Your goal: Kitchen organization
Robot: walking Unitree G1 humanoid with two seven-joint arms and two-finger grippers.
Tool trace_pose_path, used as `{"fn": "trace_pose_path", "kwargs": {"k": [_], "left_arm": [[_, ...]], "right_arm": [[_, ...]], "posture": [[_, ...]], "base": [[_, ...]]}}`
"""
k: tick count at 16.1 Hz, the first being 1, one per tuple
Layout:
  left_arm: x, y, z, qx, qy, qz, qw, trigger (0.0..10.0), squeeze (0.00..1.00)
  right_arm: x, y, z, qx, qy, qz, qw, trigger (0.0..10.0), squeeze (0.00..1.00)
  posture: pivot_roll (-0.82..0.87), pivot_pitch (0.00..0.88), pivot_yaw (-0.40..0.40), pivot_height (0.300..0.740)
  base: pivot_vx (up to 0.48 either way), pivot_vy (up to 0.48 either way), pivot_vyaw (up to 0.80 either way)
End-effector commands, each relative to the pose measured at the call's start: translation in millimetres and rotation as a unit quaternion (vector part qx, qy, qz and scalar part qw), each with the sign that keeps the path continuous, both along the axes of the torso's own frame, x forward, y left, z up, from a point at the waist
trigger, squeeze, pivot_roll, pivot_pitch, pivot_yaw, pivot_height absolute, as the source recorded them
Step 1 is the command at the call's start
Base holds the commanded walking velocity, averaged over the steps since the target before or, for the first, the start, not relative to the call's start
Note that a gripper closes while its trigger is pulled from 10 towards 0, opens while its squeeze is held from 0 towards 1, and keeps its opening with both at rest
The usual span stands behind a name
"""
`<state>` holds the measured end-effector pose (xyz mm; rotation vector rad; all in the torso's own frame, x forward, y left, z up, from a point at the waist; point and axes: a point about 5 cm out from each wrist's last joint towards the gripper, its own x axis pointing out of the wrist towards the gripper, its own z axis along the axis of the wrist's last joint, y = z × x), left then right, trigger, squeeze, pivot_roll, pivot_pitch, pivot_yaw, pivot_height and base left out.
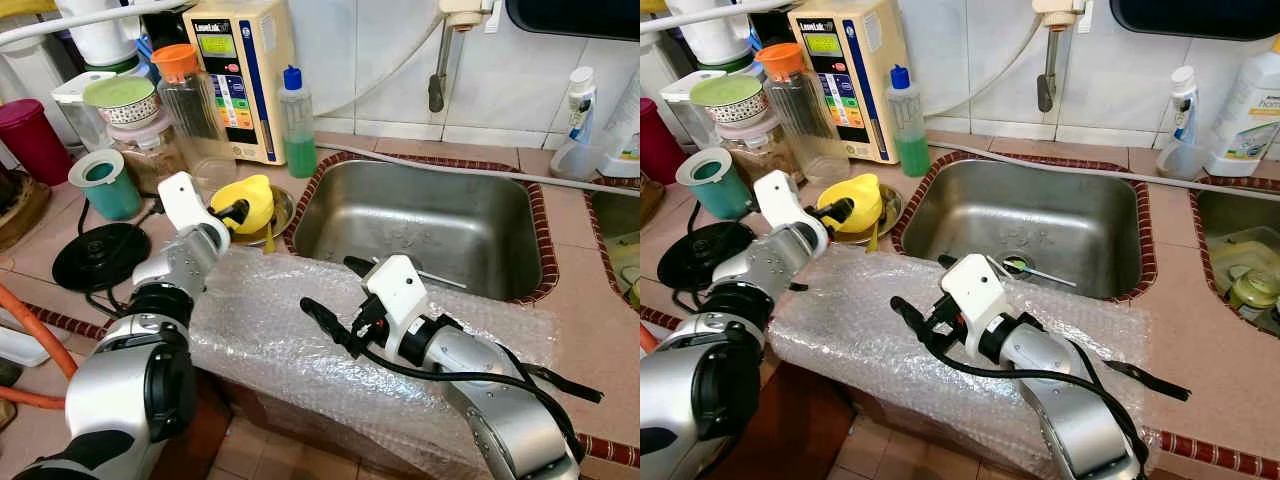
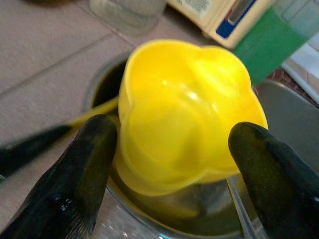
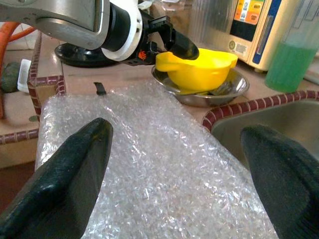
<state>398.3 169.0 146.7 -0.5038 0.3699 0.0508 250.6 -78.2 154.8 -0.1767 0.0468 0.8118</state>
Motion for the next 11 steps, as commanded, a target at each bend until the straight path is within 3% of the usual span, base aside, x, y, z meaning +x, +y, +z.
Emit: {"fn": "trace_pose_path", "kwargs": {"k": [1, 11], "left_arm": [[3.7, -0.1, 9.1, -0.007, -0.006, 0.002, 1.0, 0.0, 0.0], [2.5, 6.9, 5.5, -0.038, 0.014, 0.031, 0.999, 0.0, 0.0]], "right_arm": [[-2.4, 2.0, 6.1, 0.002, -0.008, 0.009, 1.0, 10.0, 0.0], [5.9, 1.2, 5.5, -0.007, -0.011, 0.012, 1.0, 10.0, 0.0]], "posture": [[-0.07, 0.0, 0.142, 0.74], [-0.03, 0.0, 0.122, 0.74]], "base": [[0.0, 0.0, 0.0], [0.0, 0.0, 0.0]]}}
